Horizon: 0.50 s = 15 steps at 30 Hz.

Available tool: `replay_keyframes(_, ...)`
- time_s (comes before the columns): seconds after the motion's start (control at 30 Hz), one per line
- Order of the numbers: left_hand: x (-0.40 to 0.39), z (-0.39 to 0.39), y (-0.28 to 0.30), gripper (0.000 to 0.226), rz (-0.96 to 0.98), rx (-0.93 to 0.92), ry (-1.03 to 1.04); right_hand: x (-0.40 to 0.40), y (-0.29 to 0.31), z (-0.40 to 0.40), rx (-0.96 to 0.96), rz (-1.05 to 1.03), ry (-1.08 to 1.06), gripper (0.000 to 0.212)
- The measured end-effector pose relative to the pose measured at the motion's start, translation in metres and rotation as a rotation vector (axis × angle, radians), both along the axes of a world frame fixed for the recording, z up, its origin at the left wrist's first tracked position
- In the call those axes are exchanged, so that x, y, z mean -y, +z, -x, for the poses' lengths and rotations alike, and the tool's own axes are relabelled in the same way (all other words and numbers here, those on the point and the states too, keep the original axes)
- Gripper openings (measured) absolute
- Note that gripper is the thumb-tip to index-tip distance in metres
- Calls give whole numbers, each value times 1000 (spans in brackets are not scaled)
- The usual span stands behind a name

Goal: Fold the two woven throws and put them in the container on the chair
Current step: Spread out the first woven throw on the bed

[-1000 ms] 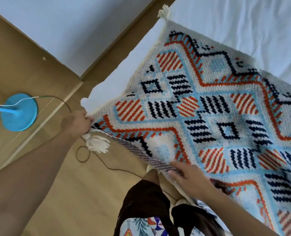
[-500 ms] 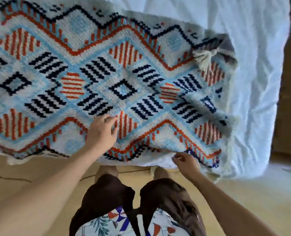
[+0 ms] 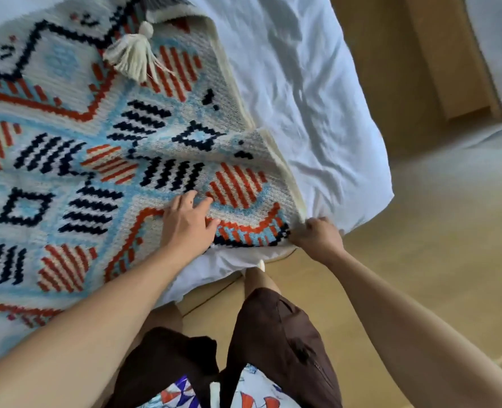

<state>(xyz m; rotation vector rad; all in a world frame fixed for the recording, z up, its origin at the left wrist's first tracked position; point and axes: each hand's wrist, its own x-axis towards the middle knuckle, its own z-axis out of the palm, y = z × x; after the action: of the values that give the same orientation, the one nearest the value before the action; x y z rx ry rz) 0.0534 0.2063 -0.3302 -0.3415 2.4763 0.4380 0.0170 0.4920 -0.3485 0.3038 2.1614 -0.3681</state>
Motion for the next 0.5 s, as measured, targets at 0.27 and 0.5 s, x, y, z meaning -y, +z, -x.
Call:
replay_keyframes(0.27, 5, 19, 8, 56, -37, 119, 53, -42, 41, 7, 107, 984, -1139, 29)
replay_keyframes(0.5, -10, -51, 34, 41, -111, -435, -379, -43, 47, 18, 215, 1022, -1185, 23)
